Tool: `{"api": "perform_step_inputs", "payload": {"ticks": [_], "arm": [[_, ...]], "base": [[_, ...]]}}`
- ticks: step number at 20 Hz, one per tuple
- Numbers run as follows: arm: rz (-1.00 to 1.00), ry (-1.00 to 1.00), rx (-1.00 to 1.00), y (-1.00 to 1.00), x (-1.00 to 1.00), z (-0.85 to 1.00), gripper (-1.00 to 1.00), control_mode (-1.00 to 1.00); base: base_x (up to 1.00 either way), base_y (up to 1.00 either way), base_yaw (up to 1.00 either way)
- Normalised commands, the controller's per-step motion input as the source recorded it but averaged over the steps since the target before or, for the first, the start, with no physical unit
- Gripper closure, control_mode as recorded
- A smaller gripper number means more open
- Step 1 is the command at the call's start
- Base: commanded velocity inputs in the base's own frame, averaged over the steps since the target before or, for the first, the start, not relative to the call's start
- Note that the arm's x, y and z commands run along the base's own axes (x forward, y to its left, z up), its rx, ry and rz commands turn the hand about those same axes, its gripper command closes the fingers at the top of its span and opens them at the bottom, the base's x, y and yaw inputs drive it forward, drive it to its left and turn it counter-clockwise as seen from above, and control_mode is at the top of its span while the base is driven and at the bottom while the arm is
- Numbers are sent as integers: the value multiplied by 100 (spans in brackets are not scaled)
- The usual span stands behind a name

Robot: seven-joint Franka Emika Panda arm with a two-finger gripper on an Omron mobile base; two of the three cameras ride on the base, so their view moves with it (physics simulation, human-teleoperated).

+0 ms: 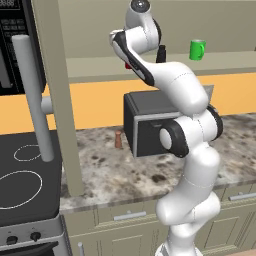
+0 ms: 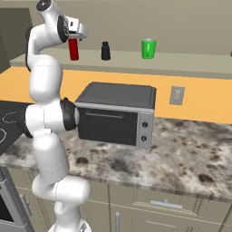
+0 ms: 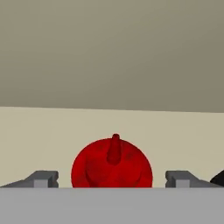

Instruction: Pick the ketchup and shaker from the counter and place them in the cabinet.

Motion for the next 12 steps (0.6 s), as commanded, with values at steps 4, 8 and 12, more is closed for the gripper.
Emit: {"api": "perform_step_inputs", "payload": {"ticks": [4, 8, 12], "arm": [[0, -15, -1, 0, -23, 0, -100, -100], [0, -27, -1, 0, -43, 0, -100, -100], [0, -27, -2, 0, -51, 0, -100, -100]], "base": [[0, 0, 0], [0, 0, 0], [0, 0, 0]]}}
